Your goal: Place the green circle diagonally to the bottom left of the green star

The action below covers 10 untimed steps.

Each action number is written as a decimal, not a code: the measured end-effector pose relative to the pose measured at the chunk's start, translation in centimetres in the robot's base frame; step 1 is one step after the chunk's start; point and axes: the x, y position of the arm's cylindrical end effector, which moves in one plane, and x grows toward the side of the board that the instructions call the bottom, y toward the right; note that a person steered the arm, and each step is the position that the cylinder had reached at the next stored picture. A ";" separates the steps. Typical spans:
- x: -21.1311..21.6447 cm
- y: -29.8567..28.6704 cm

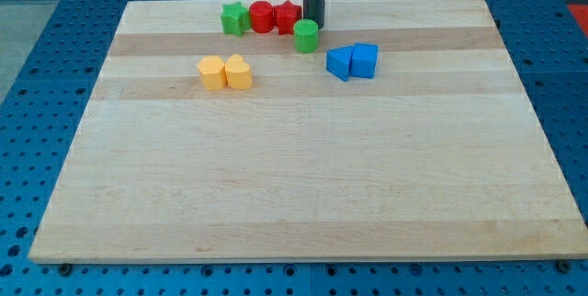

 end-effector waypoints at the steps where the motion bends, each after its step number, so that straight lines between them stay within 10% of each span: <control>1: 1.3 0.2; 4: 4.7 2.5; 10: 4.7 -15.2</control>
